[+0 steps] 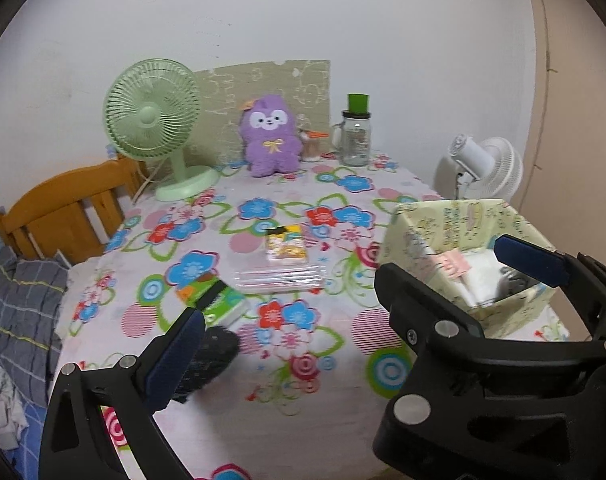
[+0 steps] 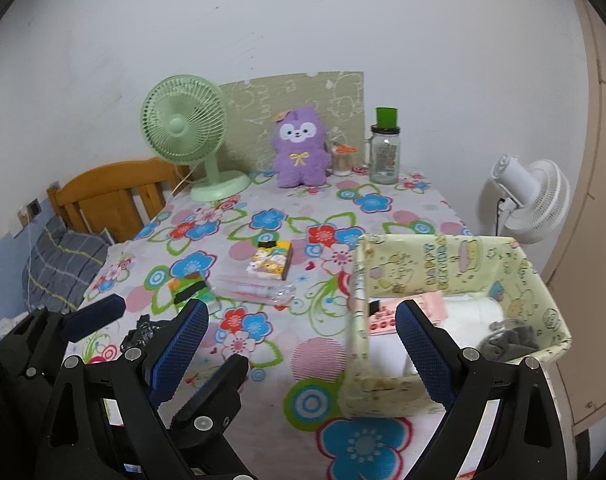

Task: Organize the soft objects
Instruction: 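Withdraw both tools from the box back over the table, then grasp the black plastic bag with the left tool while the right tool grasps the green tissue pack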

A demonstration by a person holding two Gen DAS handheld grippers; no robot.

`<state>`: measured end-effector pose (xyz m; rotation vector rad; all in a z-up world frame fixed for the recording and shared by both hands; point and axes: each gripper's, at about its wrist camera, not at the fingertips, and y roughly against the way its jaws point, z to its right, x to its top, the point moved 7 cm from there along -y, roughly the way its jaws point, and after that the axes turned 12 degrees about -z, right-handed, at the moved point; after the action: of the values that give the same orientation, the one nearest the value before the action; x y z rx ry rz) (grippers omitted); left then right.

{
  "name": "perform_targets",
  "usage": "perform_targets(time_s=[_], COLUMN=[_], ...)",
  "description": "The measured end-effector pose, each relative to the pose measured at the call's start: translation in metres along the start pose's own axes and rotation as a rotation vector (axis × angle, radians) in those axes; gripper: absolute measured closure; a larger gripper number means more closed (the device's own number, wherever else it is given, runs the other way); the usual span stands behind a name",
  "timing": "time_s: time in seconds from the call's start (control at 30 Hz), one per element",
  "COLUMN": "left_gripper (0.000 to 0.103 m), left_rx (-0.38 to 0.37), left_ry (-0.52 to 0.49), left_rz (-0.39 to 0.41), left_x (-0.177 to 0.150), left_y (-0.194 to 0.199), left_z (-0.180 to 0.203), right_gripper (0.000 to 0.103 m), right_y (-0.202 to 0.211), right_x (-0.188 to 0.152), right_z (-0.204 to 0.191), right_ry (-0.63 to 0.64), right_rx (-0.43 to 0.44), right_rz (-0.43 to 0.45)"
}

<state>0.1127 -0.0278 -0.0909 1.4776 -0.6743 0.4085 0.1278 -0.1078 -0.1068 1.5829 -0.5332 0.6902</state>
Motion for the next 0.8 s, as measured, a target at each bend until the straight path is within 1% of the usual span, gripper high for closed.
perform_targets(time_s=[0.27,0.47,0.57,0.7,0.8], left_gripper=[0.000,0.000,0.000,0.002,0.002], left_rx=[-0.002,-0.005,-0.003,-0.027,-0.027], left_ry=[0.022,0.039,0.038,0.045,0.045], left_rz=[-0.015,-0.041,-0.037,-0.036,-0.039], left_x=[-0.010,-0.015,-0.017,-0.020,-0.021], left_y=[-0.011,-0.023,-0.027,-0.033,-0.037], left_z=[-0.020,-0.033,-0.039,-0.048,-0.053], right_gripper=[0.007,0.007,0.007,0.007,0.007], right_y=[-0.017,-0.033,-0.040,-0.048,-0.053], right_x=[-0.005,-0.007,-0.009,-0.009,-0.009], right_z=[-0.021,-0.033,-0.040,-0.050,-0.055], right_ry=[0.018,0.021,0.032,0.041,0.050], right_rx=[0.027,0.038,0.041,0.044,0.045], right_rz=[-0.025,-0.049,-0.053,-0.061,-0.065])
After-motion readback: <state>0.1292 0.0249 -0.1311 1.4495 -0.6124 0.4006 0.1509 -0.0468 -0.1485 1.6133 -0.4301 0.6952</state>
